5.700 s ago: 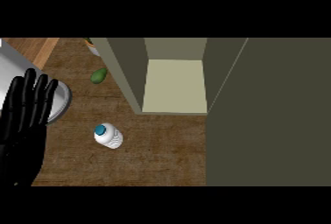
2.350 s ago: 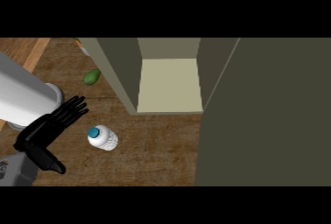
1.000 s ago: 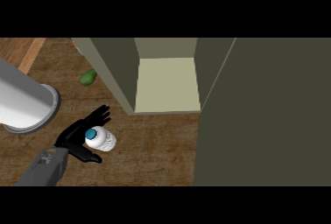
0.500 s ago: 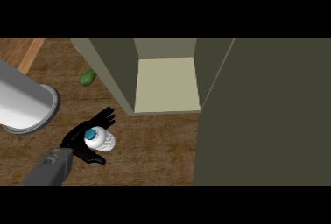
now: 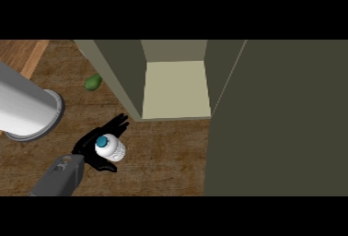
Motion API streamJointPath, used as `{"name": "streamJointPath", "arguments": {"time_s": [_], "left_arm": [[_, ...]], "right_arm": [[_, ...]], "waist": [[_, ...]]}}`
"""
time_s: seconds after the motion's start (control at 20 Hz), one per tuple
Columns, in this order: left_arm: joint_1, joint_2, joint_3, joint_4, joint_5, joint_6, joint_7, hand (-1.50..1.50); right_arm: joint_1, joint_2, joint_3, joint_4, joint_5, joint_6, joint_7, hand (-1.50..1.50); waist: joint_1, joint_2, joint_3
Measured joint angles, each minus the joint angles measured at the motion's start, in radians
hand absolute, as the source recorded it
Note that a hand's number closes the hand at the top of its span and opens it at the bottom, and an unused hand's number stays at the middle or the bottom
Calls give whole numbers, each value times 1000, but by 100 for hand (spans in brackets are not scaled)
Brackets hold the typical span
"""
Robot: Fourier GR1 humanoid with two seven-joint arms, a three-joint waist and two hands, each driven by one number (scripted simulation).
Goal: Pick up the bottled water, place it into the cabinet and close the cabinet
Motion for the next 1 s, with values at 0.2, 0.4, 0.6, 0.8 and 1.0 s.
{"name": "streamJointPath", "arguments": {"time_s": [0.2, 0.4, 0.6, 0.8, 1.0], "left_arm": [[6, -12, -12, -19, 3, -12, 6, 150], [13, -23, -36, -50, -2, -29, 8, 150], [21, -43, -47, -71, 7, -34, 11, 150], [30, -58, -61, -86, 12, -36, 11, 150], [41, -72, -76, -101, 11, -24, -4, 150]], "right_arm": [[9, 3, 7, -1, 1, -2, -3, -150], [0, 3, 7, 2, 0, -6, 4, -150], [-4, 2, -3, 16, -2, -7, -1, -150], [-17, -2, -15, 15, -11, -9, 8, -150], [-16, 1, -12, 3, -8, -20, 15, -150]], "waist": [[1, -2, 1], [4, -3, 1], [7, -3, -1], [10, -3, -3], [11, -2, -5]]}}
